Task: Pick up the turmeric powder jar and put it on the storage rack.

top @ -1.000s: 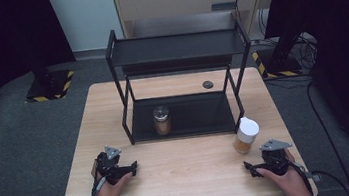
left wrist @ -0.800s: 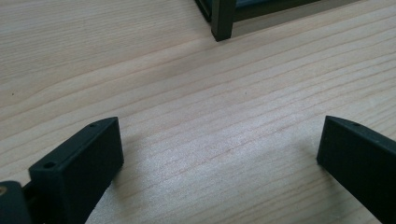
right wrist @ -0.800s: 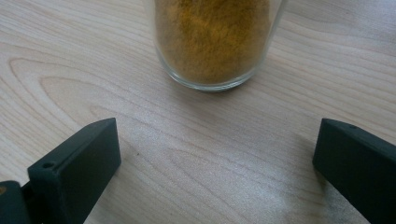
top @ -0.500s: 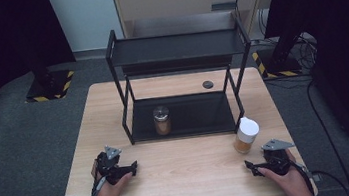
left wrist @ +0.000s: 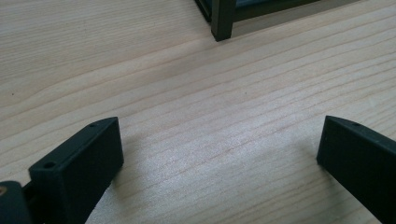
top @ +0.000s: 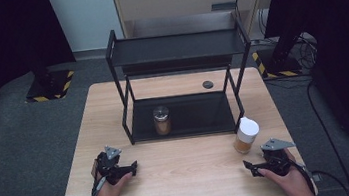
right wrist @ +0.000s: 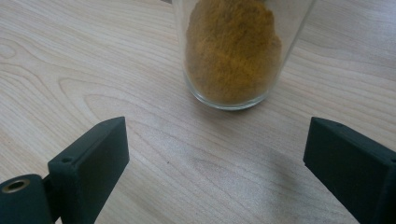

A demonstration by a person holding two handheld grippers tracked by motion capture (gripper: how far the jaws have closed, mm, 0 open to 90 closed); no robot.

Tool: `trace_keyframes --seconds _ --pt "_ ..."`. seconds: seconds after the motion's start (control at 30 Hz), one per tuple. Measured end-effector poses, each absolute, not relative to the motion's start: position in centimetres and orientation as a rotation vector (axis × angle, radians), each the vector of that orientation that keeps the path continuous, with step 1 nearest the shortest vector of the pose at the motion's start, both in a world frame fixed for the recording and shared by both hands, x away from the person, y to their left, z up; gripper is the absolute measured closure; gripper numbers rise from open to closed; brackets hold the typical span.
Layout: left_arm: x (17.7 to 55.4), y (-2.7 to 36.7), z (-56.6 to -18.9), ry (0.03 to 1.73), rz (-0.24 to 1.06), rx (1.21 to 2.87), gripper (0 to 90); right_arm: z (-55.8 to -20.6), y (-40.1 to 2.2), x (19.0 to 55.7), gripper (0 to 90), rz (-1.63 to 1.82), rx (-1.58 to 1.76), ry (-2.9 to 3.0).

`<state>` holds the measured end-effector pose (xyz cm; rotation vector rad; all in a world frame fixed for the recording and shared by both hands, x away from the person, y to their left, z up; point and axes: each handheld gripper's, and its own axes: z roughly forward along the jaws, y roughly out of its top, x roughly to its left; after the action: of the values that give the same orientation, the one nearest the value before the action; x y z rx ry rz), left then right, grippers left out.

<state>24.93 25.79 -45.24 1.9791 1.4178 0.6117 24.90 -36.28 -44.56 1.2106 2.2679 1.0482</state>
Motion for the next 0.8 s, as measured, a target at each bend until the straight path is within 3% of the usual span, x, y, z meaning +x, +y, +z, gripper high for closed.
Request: trace_keyframes --seconds 0.8 --pt "24.9 25.6 -45.2 1.425 0.615 1.975 0.0 -42.6 -35.4 26.5 8.4 1.088 1.234 2.242"
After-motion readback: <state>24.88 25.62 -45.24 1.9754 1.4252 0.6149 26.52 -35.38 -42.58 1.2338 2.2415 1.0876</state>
